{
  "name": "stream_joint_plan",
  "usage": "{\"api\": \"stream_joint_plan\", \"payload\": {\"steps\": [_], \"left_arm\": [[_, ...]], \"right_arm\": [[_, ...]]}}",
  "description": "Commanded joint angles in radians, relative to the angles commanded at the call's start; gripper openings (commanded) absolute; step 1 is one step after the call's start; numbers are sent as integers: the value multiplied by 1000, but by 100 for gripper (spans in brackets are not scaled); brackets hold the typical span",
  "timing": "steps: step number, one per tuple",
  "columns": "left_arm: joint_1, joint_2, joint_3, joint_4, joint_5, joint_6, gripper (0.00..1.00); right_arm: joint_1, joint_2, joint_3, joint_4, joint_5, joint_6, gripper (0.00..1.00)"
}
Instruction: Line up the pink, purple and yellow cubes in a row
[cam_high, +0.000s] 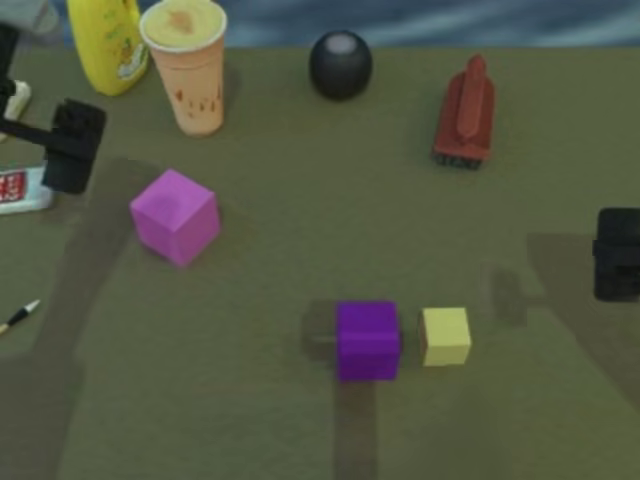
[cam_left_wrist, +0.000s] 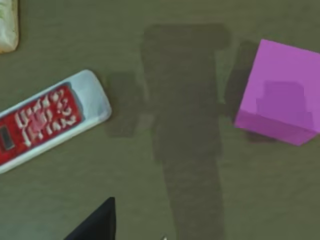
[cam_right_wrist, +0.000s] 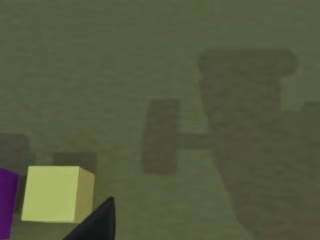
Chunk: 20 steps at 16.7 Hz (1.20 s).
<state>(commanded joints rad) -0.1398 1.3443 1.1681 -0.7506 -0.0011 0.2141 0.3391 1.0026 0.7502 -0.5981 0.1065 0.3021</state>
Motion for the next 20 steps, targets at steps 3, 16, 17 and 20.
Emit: {"api": "stream_joint_plan", "payload": {"steps": [3,16,17,20], "left_arm": [[-37,329,260,-176,-2,49,100],[-121,985,880,-539,5,154,100],[-121,985,880,-539,5,154,100],[-116,985,879,-538,5,154,100]], "right_arm": [[-101,-288,-242,152,-14,-98,100],[-329,-1003,-750,598,-107,-302,100],[-329,-1003,-750,598,-107,-302,100],[-329,-1003,-750,598,-107,-302,100]]}}
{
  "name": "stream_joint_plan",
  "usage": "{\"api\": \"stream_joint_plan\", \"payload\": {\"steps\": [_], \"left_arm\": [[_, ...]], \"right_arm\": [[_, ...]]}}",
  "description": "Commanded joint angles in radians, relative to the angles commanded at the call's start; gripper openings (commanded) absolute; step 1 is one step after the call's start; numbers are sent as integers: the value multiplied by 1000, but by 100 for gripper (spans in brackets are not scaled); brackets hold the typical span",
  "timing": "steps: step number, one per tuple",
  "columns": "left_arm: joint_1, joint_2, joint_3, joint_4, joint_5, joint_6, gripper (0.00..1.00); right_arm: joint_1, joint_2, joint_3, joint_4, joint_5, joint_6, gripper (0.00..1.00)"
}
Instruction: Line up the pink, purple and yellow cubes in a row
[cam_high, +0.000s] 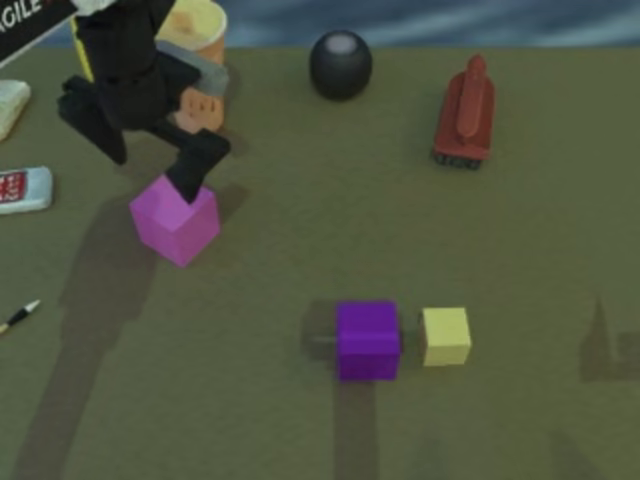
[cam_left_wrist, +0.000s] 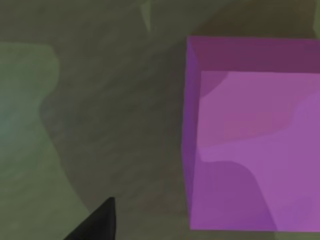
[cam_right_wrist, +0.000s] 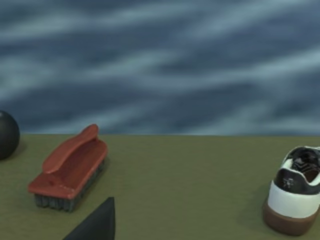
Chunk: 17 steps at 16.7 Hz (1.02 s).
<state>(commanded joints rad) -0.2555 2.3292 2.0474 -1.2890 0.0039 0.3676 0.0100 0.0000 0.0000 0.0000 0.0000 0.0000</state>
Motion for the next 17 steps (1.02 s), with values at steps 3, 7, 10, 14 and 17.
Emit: {"api": "stream_joint_plan", "payload": {"steps": [3,7,10,14,17], "left_arm": [[-3,9,-35,40,0,3,100],[-3,49,-148,206,1,3,100],[-4,76,-215,293,1,3,100],[-4,79,-223,302,1,3,100],[-4,79,-223,302,1,3,77]], "right_arm": [[0,0,0,0,0,0,100],[0,0,0,0,0,0,100],[0,0,0,0,0,0,100],[0,0,0,0,0,0,100],[0,0,0,0,0,0,100]]}}
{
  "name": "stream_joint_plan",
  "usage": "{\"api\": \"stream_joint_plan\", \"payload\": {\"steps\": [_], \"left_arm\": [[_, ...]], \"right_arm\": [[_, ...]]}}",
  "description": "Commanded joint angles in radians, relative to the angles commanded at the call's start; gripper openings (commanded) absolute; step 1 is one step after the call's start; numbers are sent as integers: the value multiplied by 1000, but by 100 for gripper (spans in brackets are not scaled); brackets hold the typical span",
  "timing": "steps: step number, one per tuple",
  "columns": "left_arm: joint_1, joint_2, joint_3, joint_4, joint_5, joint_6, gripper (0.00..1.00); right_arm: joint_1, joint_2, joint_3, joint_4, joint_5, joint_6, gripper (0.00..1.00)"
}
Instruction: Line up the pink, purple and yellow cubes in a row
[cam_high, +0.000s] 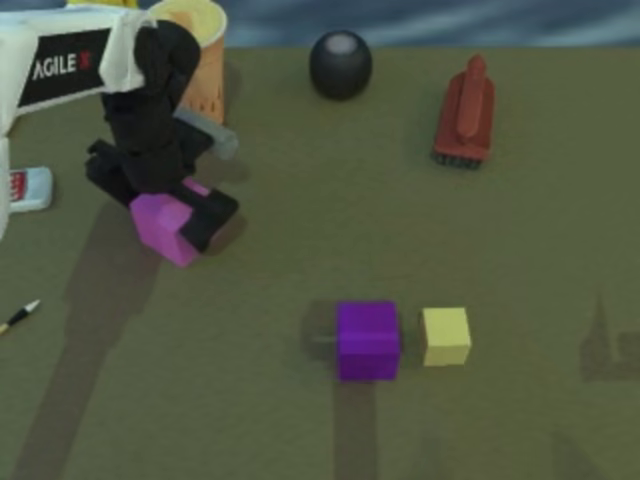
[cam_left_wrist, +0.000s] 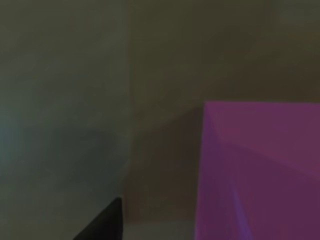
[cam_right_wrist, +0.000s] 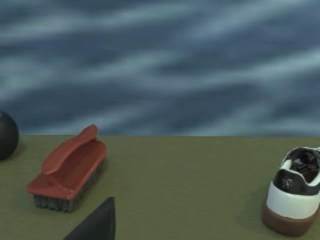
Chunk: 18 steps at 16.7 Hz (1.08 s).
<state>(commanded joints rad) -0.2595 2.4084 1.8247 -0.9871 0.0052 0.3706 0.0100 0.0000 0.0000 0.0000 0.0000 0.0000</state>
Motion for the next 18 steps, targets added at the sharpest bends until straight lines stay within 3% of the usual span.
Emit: {"api": "stream_joint_plan", "payload": {"steps": [10,18], "left_arm": [[0,0,0,0,0,0,2],[0,0,0,0,0,0,0]], "right_arm": [[0,0,0,0,0,0,100],[0,0,0,0,0,0,100]]}}
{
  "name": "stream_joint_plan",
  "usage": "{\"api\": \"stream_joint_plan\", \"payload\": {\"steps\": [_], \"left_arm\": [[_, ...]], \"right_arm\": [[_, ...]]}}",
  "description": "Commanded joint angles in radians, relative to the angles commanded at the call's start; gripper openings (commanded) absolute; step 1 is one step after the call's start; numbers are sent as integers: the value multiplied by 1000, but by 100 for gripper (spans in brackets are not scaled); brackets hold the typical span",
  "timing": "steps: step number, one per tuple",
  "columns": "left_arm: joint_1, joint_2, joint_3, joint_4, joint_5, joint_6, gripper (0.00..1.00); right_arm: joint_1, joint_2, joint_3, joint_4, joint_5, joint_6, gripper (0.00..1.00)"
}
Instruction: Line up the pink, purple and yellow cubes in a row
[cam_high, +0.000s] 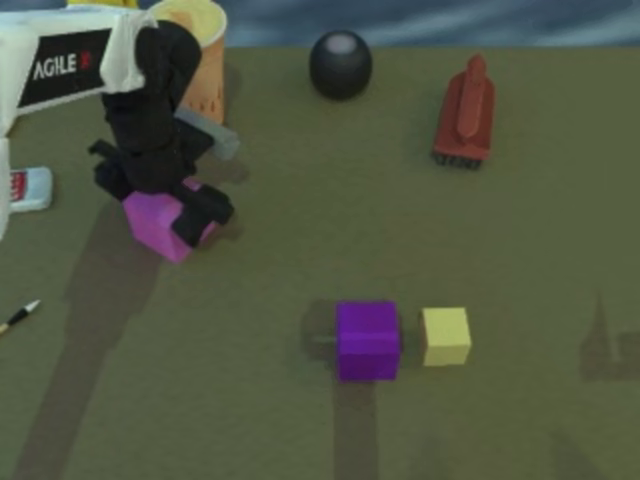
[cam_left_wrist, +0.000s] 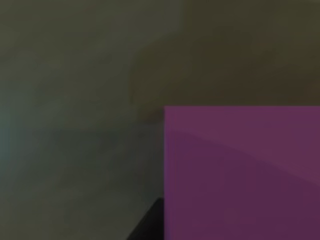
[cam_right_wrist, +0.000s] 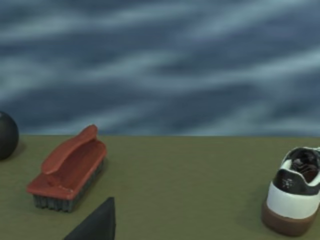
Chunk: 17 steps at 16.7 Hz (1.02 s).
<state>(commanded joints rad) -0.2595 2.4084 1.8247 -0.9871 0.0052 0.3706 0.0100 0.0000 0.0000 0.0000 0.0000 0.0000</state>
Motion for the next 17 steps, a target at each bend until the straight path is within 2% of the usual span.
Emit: {"api": "stream_joint_plan", "payload": {"steps": [3,10,17], "left_arm": [[2,-15,15,-20,3,0,0],[19,-76,158,-228,2,-2,0],[-2,-93,141,-226,2,-37,0]], "right_arm": [[0,0,0,0,0,0,100],[0,0,0,0,0,0,100],[0,0,0,0,0,0,100]]}}
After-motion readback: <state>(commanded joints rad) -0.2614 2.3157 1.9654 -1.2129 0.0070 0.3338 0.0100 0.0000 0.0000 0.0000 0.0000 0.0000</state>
